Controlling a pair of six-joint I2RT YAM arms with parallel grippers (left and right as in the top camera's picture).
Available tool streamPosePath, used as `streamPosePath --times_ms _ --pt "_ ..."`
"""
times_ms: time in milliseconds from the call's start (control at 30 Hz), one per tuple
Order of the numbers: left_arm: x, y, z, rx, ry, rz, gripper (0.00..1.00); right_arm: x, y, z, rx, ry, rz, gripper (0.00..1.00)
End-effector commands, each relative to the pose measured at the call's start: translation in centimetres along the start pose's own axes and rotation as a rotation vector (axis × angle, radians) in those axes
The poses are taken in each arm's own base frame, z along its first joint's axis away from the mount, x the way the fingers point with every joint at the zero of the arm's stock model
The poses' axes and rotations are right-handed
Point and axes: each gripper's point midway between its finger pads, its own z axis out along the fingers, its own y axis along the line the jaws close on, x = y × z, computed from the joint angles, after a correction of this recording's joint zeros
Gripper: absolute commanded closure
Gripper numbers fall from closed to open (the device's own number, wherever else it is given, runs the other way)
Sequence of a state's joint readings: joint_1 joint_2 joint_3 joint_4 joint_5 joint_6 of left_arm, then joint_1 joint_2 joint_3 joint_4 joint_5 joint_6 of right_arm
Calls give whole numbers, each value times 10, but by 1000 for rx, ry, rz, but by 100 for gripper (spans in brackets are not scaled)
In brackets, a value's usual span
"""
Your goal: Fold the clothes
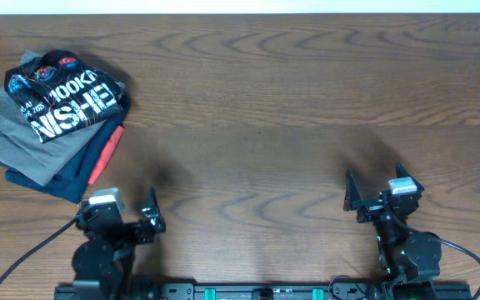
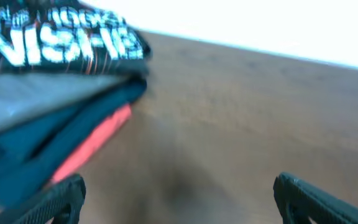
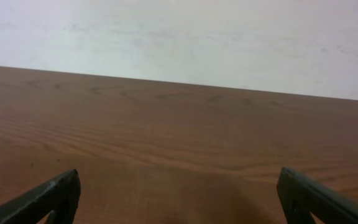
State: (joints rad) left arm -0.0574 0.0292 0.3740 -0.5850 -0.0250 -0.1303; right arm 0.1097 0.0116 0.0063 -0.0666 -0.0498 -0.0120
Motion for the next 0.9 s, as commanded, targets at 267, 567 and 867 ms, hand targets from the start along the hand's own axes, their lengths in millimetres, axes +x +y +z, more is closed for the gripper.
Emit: streamPosePath --times_ms 267,567,867 --pt "5 0 51 25 -265 24 2 0 0 0 -2 -1 -12 1" --pt "27 6 56 0 -178 31 2 0 0 0 -2 -1 -12 1" --pt "28 6 56 -1 -175 31 2 0 0 0 -2 -1 -12 1"
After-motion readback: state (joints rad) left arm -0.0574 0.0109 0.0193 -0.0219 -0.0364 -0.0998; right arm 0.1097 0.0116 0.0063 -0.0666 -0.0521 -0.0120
